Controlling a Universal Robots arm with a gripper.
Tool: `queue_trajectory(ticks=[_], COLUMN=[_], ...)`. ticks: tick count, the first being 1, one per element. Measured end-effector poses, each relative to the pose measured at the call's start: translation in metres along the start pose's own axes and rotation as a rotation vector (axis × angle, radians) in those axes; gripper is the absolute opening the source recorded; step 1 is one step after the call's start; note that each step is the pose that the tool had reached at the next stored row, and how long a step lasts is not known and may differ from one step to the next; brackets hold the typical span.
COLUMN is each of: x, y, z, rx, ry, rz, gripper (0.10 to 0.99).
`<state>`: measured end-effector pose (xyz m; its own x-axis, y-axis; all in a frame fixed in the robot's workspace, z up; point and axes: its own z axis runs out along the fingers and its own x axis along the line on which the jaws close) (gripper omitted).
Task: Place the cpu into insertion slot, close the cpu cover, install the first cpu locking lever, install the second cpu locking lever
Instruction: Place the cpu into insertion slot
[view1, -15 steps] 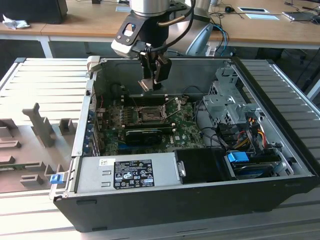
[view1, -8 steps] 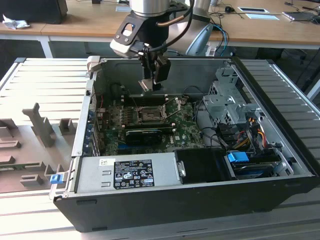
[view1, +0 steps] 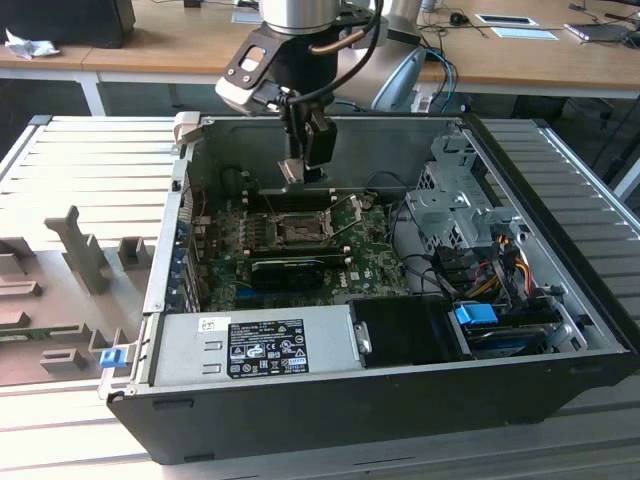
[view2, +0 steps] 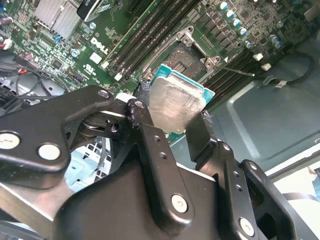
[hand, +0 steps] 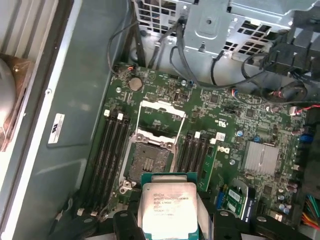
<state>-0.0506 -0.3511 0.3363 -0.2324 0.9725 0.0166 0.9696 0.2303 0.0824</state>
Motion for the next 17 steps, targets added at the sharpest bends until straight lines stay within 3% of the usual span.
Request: queue_trajectory(ticks=[6, 17], x=[0.0000, -0.0001], y=[-0.0001, -0.0007], z=[0.0013, 0.0085], rx=[-0.001, -0.001], ry=[-0.0033, -0.0041], rz=[0.040, 0.048], gripper=[0.525, 0.525])
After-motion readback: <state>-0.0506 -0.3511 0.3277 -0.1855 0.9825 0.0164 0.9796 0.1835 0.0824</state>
